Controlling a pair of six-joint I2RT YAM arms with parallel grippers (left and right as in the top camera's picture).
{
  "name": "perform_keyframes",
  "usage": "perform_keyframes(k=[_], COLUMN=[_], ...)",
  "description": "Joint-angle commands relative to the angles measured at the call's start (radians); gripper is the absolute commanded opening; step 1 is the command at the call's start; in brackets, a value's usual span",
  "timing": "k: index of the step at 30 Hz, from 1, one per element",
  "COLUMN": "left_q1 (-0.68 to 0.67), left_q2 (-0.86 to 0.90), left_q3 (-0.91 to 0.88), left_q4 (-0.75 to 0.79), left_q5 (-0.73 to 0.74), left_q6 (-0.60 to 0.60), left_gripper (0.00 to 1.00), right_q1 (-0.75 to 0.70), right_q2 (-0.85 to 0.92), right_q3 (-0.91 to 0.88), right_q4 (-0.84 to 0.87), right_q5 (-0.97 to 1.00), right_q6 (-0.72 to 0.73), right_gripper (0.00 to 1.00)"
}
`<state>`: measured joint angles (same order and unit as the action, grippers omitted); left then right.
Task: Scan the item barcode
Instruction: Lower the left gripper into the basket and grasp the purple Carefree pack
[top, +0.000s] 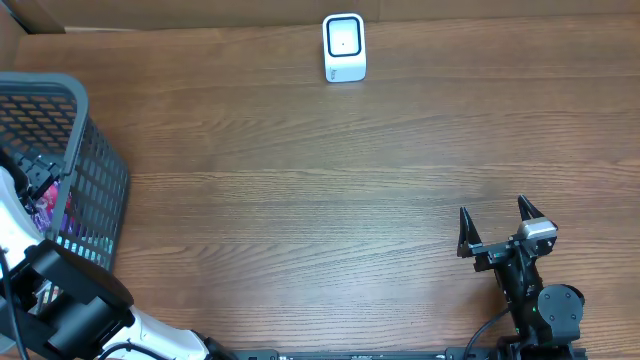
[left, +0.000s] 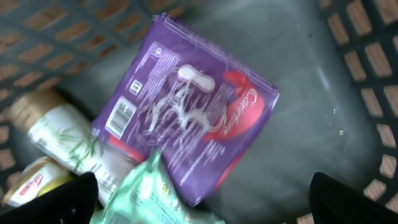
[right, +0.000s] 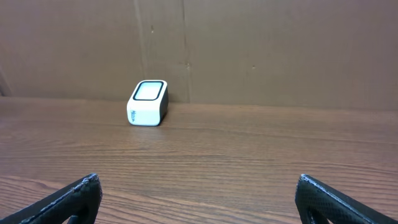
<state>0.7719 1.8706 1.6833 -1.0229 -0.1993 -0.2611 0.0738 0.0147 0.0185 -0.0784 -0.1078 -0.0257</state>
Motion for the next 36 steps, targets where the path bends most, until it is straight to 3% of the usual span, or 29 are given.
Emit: perform_keyframes(k=[1,9,14,23,32,36], left_q1=[-0.009,-0.009,-0.009,-0.009,-0.008,-0.008], left_q2=[0.007,0.007,0.007,0.007,0.007,0.007], left_q3=[-0.056,-0.178,-0.269,-0.394,-0.483,-0.502], left_q4=[0.085,0.31,0.423,0.56,0.618,0.628], left_q5=[-0.014,-0.001,0.016,0.016,0.008,0.009], left_q6=[0.023,0.087,0.159,0.18,0.18,0.18], left_gripper=[1.0,1.0,0.96,0.89,0.72,0.6], right_q1=[0.004,0.004,0.004,0.004,0.004,0.004], right_q2=[-0.011,-0.011,-0.011,-0.011,-0.011,-0.011], right_q3=[-0.011,-0.011,-0.011,-0.011,-0.011,-0.011], right_q4=[0.005,0.005,0.005,0.005,0.005,0.005], right_q5=[-0.006,-0.006,-0.006,-0.006,-0.006,-0.006], right_q6=[0.003,0.003,0.003,0.003,0.003,0.003], right_gripper=[1.0,1.0,1.0,1.0,1.0,1.0])
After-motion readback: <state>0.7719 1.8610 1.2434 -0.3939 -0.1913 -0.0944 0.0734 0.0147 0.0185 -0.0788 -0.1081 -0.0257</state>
